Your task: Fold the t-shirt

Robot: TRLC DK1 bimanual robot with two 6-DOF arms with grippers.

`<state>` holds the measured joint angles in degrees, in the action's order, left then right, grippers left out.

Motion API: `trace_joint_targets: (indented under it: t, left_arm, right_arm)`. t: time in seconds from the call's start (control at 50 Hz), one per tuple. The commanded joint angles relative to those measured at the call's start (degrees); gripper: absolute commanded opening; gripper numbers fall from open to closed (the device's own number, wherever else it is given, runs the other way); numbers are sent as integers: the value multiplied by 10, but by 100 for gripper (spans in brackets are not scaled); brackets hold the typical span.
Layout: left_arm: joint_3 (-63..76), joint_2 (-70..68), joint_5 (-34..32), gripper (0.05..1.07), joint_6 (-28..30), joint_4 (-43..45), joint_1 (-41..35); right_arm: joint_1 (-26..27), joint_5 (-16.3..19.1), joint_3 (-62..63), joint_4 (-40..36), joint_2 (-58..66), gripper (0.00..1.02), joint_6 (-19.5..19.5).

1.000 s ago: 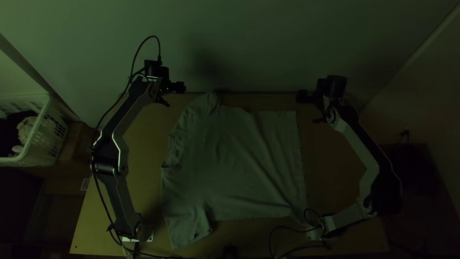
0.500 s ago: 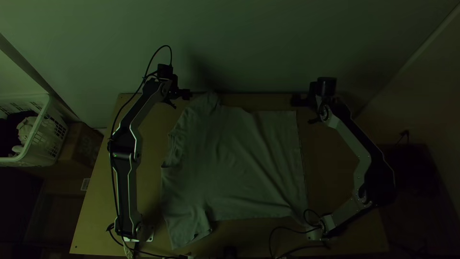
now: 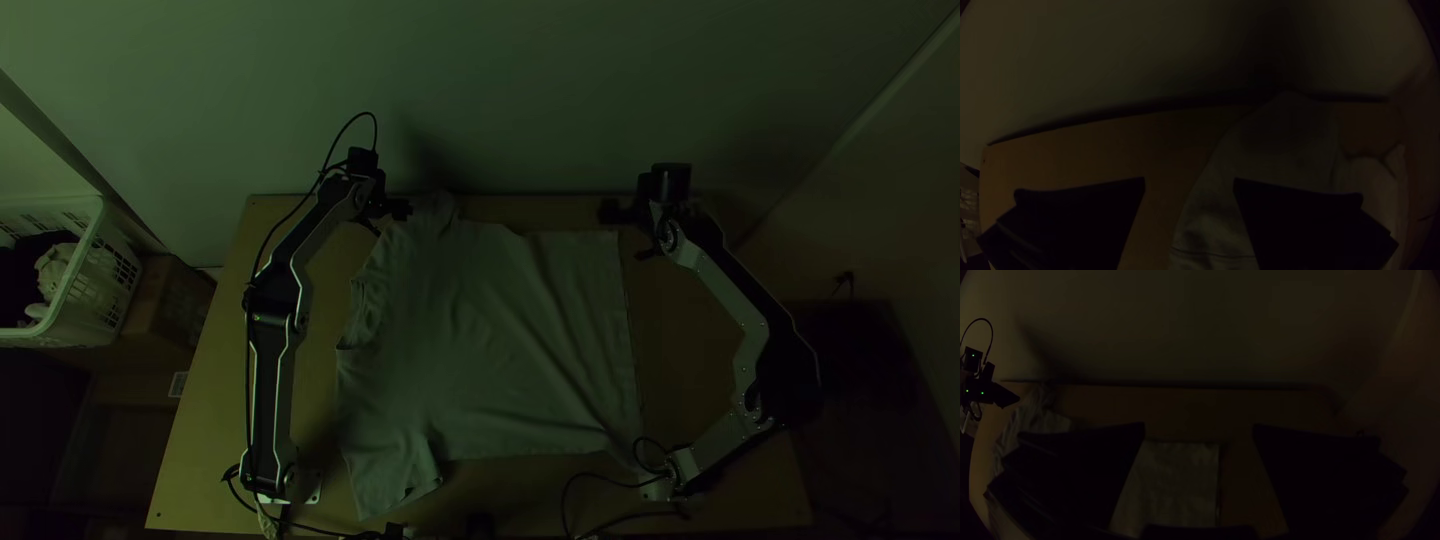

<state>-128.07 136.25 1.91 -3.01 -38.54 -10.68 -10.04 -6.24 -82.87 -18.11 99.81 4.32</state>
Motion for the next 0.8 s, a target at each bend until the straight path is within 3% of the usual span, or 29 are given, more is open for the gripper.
trace_joint_targets:
  t: [0.0,0.34,0.5,0.6,0.74,0.78]
  left_arm:
    - [-17,16,-6,91,2,0,-5]
    - [-21,48,2,90,12,21,-16]
    - [-21,59,3,65,24,18,-22]
    - [-20,66,5,63,29,2,-24]
    - [-20,60,5,7,37,-2,-24]
    - [-19,57,5,8,36,-3,-22]
  right_arm:
    - [-4,-4,5,-1,11,98,13]
    - [-9,-4,25,-2,3,98,35]
    - [-7,-4,29,-2,3,98,38]
    - [-5,-4,27,-2,3,98,39]
    - [-5,-4,26,-2,11,98,45]
    - [-4,-4,28,-3,16,98,46]
